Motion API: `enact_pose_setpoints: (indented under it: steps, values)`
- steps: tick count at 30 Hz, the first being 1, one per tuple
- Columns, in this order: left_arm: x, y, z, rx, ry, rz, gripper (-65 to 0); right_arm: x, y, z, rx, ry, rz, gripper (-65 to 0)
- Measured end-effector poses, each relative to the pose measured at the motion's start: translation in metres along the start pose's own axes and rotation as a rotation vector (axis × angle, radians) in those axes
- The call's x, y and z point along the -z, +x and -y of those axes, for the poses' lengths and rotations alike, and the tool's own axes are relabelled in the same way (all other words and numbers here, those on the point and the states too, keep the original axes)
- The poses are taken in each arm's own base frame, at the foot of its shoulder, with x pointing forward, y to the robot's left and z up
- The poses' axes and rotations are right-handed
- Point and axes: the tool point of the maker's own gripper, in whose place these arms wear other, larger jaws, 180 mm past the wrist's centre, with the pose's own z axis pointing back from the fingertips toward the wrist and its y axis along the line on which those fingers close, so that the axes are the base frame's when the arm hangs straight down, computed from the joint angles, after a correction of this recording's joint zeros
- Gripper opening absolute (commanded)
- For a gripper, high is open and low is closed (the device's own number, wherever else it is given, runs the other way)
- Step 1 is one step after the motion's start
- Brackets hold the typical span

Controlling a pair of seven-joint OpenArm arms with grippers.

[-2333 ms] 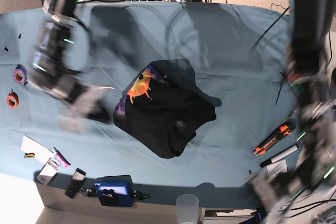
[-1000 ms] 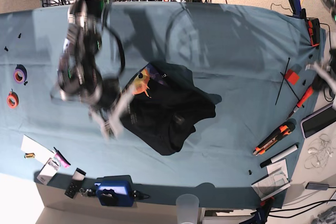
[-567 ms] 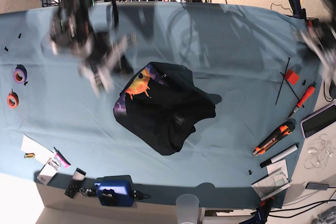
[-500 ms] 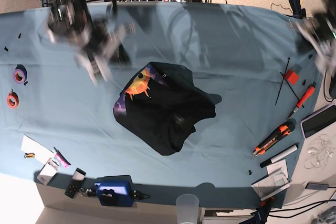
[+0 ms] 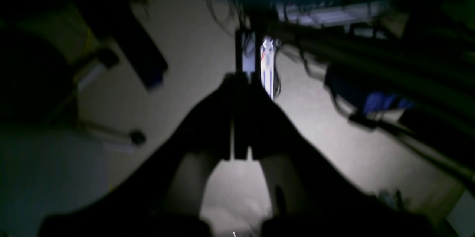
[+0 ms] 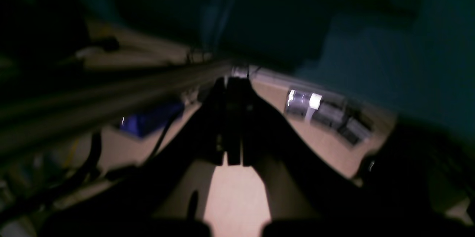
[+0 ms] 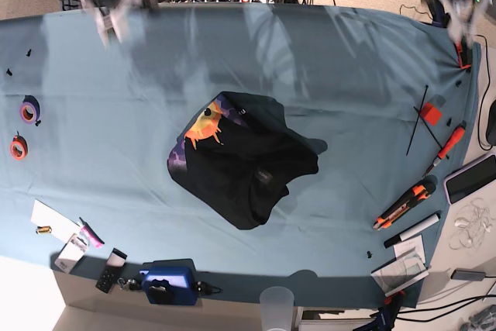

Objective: Layout the t-shirt on the table in an organized manner, then fold the t-shirt properly

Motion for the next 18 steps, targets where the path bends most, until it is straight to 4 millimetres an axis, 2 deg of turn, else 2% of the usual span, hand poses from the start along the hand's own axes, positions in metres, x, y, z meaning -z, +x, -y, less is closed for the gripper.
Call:
enact_pose_setpoints:
  steps: [6,10,13,18]
  values:
    - [-0.008,-0.049,0.007,0.012,-0.021,-0.123,-65.0,-0.013,-0.064,-0.005,-0.004,-0.001,-0.201,-65.0]
    - [-0.007,-0.074,0.024,-0.054,-0.059,-0.152,-65.0,-0.014,-0.108,-0.006,0.067,0.025,-0.319,-65.0]
    - [-0.003,-0.086,0.034,-0.112,-0.082,-0.163,-65.0,-0.012,-0.138,0.001,0.123,0.045,-0.399,-65.0]
    - [0.007,-0.111,0.03,-0.16,-0.11,-0.216,-65.0,-0.011,-0.193,0.015,0.215,0.078,-0.543,-65.0]
